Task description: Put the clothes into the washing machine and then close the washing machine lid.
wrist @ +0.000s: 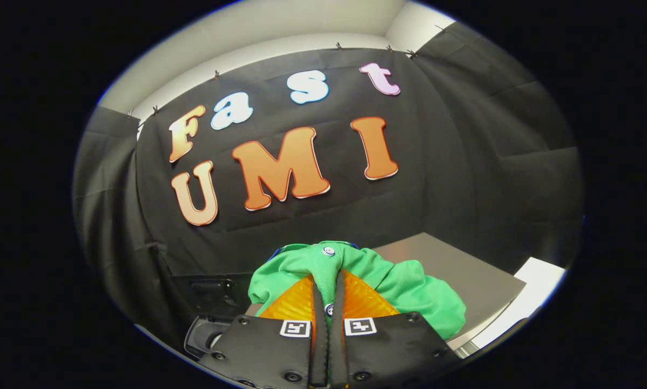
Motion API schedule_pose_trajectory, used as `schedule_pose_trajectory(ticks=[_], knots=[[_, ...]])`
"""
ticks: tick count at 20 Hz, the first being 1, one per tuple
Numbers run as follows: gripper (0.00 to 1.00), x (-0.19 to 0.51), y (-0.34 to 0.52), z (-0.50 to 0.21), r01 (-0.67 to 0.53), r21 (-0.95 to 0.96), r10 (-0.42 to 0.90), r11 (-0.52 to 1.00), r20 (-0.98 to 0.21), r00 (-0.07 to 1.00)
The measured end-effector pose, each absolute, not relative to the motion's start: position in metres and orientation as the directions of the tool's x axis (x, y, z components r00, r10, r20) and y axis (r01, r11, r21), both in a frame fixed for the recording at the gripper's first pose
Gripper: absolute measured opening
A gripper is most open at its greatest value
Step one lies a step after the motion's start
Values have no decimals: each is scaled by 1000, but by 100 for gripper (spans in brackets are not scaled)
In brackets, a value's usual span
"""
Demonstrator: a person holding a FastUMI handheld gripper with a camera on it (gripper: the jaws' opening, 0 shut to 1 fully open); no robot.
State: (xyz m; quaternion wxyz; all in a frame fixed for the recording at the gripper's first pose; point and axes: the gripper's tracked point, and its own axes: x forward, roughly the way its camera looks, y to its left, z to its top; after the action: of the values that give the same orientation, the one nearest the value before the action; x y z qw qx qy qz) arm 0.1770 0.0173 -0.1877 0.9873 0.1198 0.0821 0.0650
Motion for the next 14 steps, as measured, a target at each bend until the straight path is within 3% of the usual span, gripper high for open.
schedule_pose_trajectory(ticks=[7,14], knots=[[10,139,36,-127,-62,222,72,973,-38,997],[9,129,111,-56,-107,191,97,976,63,993]])
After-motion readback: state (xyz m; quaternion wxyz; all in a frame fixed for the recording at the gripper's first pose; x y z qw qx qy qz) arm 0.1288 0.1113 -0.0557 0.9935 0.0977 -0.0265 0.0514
